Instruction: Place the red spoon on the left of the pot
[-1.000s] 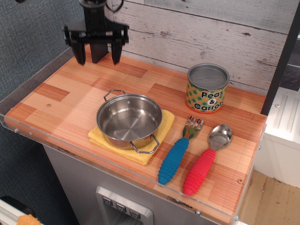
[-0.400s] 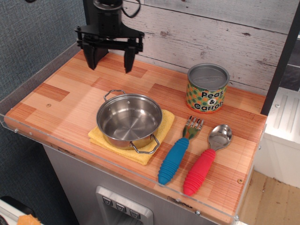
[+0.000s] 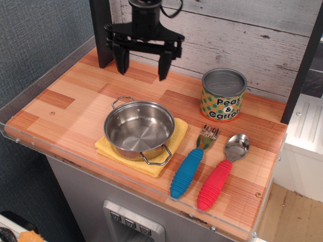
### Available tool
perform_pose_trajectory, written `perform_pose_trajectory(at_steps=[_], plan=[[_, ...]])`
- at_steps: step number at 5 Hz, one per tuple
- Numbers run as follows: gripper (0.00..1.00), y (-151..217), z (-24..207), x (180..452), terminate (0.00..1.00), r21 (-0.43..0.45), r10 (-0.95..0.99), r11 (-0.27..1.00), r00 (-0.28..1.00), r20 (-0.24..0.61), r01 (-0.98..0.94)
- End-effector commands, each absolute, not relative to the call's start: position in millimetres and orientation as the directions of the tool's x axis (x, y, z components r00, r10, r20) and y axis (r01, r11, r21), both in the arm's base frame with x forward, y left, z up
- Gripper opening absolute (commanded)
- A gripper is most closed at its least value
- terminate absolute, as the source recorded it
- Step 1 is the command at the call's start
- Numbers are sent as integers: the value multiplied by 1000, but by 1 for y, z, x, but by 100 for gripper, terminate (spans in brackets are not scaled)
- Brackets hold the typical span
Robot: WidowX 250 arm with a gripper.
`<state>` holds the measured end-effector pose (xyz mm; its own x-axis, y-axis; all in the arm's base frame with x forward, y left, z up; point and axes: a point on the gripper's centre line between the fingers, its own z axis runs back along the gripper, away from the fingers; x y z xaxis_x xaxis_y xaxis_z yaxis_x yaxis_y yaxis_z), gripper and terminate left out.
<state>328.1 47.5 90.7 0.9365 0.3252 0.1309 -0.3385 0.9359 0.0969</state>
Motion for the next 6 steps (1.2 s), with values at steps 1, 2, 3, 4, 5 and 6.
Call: perform_pose_trajectory(at_steps=[1, 2, 3, 4, 5, 6], plan=[[100, 6, 107, 310, 0, 53, 259, 961, 948, 183, -272], [100, -8, 102, 300, 0, 41, 242, 966, 953, 184, -254], [100, -24, 94, 295, 0, 22, 221, 973, 960, 173, -228], [100, -44, 90, 293, 0, 19, 183, 982, 968, 173, -189], [100, -58, 86, 294, 0, 6, 156, 987, 972, 177, -159], [100, -75, 78, 297, 0, -6, 140, 990, 978, 158, -141]])
